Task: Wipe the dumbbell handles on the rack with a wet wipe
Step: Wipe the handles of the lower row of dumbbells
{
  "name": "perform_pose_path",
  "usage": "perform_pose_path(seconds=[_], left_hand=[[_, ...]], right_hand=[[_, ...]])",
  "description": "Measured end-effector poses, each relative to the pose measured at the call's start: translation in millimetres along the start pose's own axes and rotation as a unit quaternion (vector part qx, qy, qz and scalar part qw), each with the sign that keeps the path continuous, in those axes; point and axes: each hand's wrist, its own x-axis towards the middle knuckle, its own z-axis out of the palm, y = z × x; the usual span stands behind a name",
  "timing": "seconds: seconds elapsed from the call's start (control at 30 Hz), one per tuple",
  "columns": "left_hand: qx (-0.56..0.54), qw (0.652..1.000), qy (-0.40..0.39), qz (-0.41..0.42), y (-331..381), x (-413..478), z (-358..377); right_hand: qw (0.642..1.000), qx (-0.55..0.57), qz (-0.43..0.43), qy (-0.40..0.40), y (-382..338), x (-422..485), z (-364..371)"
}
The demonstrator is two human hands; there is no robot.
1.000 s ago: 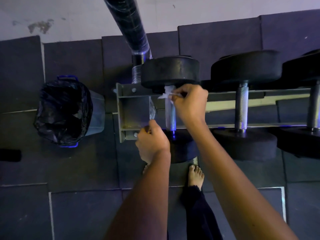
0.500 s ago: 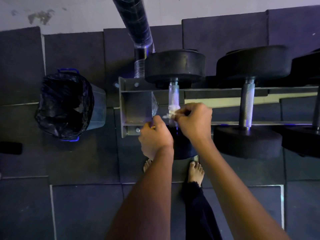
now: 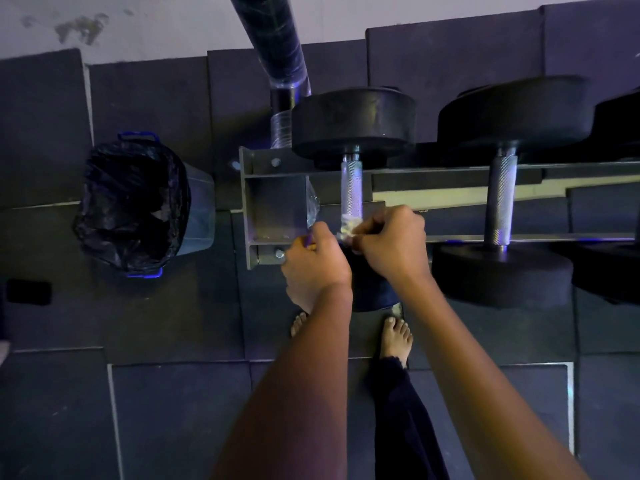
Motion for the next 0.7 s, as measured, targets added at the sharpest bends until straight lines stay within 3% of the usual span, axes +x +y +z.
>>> perform_pose_path(seconds=[0.33,0.7], left_hand=[[0.003,1.000,0.002,0.025,-1.9,0.0,1.2],[0.009,1.000,-0.003,0.018,-1.0,-0.9,-0.5]], right_hand=[[0.989,0.094,-0.046,0.108,-33.3,49.2,-12.9],[0.999,0.050,-0.014,-0.017,6.5,0.2,-7.7]])
